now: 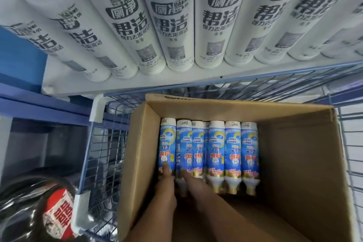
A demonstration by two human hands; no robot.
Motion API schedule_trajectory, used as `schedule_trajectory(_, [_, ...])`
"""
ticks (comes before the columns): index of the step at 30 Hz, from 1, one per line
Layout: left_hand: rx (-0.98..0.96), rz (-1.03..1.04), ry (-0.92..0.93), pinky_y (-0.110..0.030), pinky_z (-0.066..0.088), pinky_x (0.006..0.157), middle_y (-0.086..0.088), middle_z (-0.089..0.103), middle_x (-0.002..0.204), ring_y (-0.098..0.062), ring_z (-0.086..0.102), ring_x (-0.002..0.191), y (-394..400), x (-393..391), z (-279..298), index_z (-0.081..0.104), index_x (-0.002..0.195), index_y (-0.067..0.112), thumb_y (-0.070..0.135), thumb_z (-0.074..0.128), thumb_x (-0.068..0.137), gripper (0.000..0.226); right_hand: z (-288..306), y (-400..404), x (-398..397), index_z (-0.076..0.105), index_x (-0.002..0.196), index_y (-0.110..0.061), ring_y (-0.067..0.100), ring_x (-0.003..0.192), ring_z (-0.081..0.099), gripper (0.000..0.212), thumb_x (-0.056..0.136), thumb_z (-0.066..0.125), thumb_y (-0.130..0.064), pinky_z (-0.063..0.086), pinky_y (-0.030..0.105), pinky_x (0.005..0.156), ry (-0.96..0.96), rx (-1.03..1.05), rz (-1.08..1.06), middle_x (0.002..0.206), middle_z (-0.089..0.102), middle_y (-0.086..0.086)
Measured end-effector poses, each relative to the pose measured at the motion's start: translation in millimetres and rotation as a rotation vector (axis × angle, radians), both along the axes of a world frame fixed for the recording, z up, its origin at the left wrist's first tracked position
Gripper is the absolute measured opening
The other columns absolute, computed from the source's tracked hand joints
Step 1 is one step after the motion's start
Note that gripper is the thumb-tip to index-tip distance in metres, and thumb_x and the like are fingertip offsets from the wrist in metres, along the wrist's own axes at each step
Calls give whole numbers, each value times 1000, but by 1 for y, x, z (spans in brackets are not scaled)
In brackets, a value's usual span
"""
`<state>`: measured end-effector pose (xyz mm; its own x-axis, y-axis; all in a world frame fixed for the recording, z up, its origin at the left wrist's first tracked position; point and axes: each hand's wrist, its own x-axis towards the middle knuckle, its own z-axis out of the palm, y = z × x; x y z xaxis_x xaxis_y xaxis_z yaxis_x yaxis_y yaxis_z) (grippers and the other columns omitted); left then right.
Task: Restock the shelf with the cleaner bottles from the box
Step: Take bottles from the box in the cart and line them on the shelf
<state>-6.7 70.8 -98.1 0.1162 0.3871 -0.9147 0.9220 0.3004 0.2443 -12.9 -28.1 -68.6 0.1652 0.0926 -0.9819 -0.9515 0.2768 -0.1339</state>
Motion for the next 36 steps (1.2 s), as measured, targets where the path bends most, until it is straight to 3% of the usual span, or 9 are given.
schedule_trajectory(6, [-119, -30, -24, -42, 46, 97, -8, 71, 101, -26, 64, 99, 0, -4, 13, 67, 110, 19, 76, 56, 79, 67, 7, -13, -8, 52, 137, -24, 18, 120, 59, 66, 84, 70, -59, 47, 40, 103, -98, -32, 154, 135, 62, -4])
schedule_trajectory(9, [-171, -69, -35, -47, 54, 94, -6, 75, 107, -27, 71, 99, -1, -4, 11, 67, 116, 23, 83, 77, 47, 91, 16, -26, -8, 44, 142, -30, 22, 127, 54, 82, 75, 69, -72, 44, 42, 107, -114, -80, 189, 141, 57, -4])
schedule_trajectory(11, [-205, -57, -62, -45, 59, 84, -11, 75, 106, -31, 74, 94, -5, -1, 21, 65, 115, 18, 66, 81, 63, 73, 22, -33, -6, 47, 138, -28, 22, 121, 59, 98, 60, 71, -82, 49, 45, 104, -122, -115, 181, 133, 62, -4])
schedule_trajectory(14, [-233, -18, -59, -39, 59, 67, -16, 74, 105, -33, 74, 89, -12, 6, 41, 61, 120, 12, 54, 77, 77, 63, 34, -42, 1, 56, 127, -18, 25, 102, 70, 76, 73, 72, -70, 61, 43, 86, -103, -88, 175, 115, 70, 2])
schedule_trajectory(18, [-212, -108, -84, -24, 52, 45, -13, 73, 82, -21, 69, 56, -14, 7, 65, 65, 115, 7, 50, 67, 88, 51, 66, -48, 9, 56, 119, -14, 26, 86, 75, 55, 87, 66, -57, 64, 40, 73, -122, -94, 167, 107, 71, 8])
schedule_trajectory(23, [-148, -177, -107, -30, 54, 60, -12, 75, 82, -25, 70, 70, -24, -17, 107, 69, 106, 10, 55, 66, 87, 50, 94, -55, -9, 55, 128, -12, 30, 91, 74, 59, 86, 67, -53, 64, 40, 70, -132, -113, 93, 114, 70, 10])
schedule_trajectory(28, [-116, -262, -235, -49, 60, 83, -9, 78, 84, -29, 75, 82, -38, -37, 159, 73, 94, 11, 53, 72, 81, 44, 114, -68, -35, 59, 128, -15, 30, 101, 66, 97, 56, 60, -79, 61, 46, 87, -182, -240, 115, 115, 67, 7])
schedule_trajectory(32, [-56, -327, -353, -29, 53, 64, -7, 76, 83, -24, 72, 78, -49, -51, 212, 73, 98, 8, 50, 66, 87, 44, 174, -83, -51, 44, 144, -10, 25, 105, 54, 79, 87, 55, -63, 47, 30, 82, -289, -284, 168, 128, 56, 9])
schedule_trajectory(36, [-28, -370, -484, -30, 55, 66, -8, 76, 80, -25, 72, 76, -62, -63, 260, 74, 98, 8, 47, 66, 89, 40, 220, -95, -64, 60, 128, -14, 17, 86, 62, 60, 91, 52, -59, 52, 28, 72, -433, -289, 154, 104, 66, 1])
